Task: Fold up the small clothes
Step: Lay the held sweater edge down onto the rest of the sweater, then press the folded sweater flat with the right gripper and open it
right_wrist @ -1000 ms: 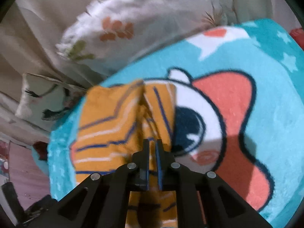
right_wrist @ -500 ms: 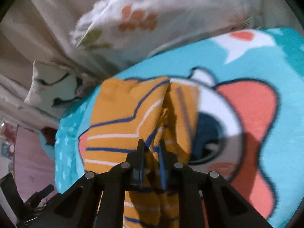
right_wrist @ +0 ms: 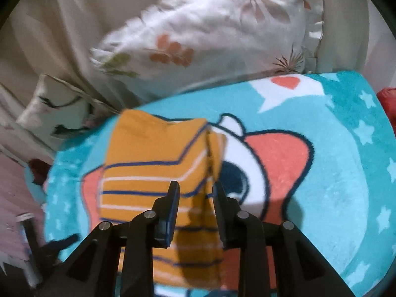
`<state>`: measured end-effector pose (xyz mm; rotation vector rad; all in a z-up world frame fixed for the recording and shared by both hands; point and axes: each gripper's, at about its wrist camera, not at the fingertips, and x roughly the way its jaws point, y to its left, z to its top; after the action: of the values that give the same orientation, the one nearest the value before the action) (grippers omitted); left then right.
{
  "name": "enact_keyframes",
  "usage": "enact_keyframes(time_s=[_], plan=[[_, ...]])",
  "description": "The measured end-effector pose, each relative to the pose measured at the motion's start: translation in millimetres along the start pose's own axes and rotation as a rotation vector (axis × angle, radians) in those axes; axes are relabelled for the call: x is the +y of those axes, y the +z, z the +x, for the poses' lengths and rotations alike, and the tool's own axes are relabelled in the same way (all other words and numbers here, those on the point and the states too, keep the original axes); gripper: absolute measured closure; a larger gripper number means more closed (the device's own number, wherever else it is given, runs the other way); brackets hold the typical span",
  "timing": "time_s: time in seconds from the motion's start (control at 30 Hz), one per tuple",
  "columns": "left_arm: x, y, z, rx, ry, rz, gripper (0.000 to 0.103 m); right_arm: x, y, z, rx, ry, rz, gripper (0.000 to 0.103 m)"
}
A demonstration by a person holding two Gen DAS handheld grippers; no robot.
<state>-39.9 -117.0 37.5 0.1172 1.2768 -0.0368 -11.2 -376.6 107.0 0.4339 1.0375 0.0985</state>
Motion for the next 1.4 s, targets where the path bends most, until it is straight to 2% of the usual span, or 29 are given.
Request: enact_keyframes(time_s=[0.03,0.1,0.17,0.23,0.27,0.3,0.4,0.47,0.5,0.53,0.57,0.6,0.63,0.7,0.77,0.87,0.9,0.93,1.0,1.03,1.07,1.1,1.2,1.27,1.33,1.37,1.4], plan=[[-2,-1,4,0.004,0.001,-0.001,0.012,1,-5,1,0.009,0.022,0.011,0.074],[0,0,10,0.012,-0.004,-0.014,0.012,1,-22,20,0.082,0.062,0.033,0.074],[2,1,14,0.019,-0.015,-0.027,0.01,-6,-40,47,0.159,0.008,0.038,0.074],[4,1,15,0.024,-0.021,-0.031,0.009,-16,-50,63,0.203,-0.002,0.062,0.069],[5,1,13,0.023,-0.022,-0.031,0.009,-22,-52,65,0.199,0.007,0.082,0.062],[6,0,9,0.017,-0.024,-0.034,0.009,-26,-52,63,0.196,0.011,0.099,0.059],[13,0,-8,-0.028,-0.061,-0.054,0.009,-28,-45,48,0.164,0.034,0.089,0.058],[22,3,-23,-0.086,-0.114,-0.085,0.009,-29,-37,30,0.11,0.062,0.079,0.058],[28,7,-30,-0.123,-0.148,-0.108,0.009,-29,-32,27,0.091,0.075,0.082,0.054],[33,11,-33,-0.141,-0.173,-0.12,0.009,-29,-28,24,0.075,0.082,0.084,0.05],[37,18,-34,-0.152,-0.208,-0.132,0.009,-28,-19,23,0.061,0.078,0.08,0.039],[40,25,-32,-0.152,-0.254,-0.138,0.009,-27,-13,26,0.059,0.072,0.075,0.033],[43,33,-28,-0.149,-0.303,-0.141,0.009,-27,-7,33,0.063,0.072,0.067,0.033],[44,53,-13,-0.153,-0.338,-0.136,0.009,-30,1,47,0.086,0.073,0.062,0.033],[35,64,4,-0.119,-0.385,-0.114,0.009,-35,7,70,0.128,0.109,0.092,0.033],[18,74,34,0.001,-0.575,-0.124,0.009,-35,8,98,0.166,0.193,0.135,0.033],[11,74,40,0.025,-0.607,-0.126,0.009,-34,8,104,0.174,0.214,0.143,0.032],[6,73,45,0.04,-0.614,-0.124,0.015,-33,7,109,0.175,0.231,0.155,0.033],[0,73,46,0.046,-0.606,-0.133,0.026,-30,8,115,0.183,0.267,0.184,0.047],[1,73,41,0.038,-0.615,-0.135,0.037,-27,9,116,0.192,0.272,0.19,0.05],[3,74,31,0.027,-0.62,-0.129,0.042,-23,12,113,0.195,0.286,0.188,0.059],[4,76,21,0.012,-0.608,-0.119,0.046,-20,14,108,0.193,0.307,0.186,0.064],[10,85,-3,-0.037,-0.559,-0.084,0.047,-12,22,87,0.152,0.385,0.184,0.065],[10,91,-6,-0.043,-0.508,-0.071,0.046,-8,25,82,0.127,0.409,0.18,0.065],[5,93,3,-0.032,-0.402,-0.049,0.044,-6,23,87,0.133,0.362,0.157,0.065],[1,91,10,-0.022,-0.341,-0.03,0.044,-5,21,95,0.153,0.291,0.136,0.062],[-2,88,16,-0.015,-0.324,-0.021,0.038,-4,17,104,0.176,0.218,0.11,0.055]])
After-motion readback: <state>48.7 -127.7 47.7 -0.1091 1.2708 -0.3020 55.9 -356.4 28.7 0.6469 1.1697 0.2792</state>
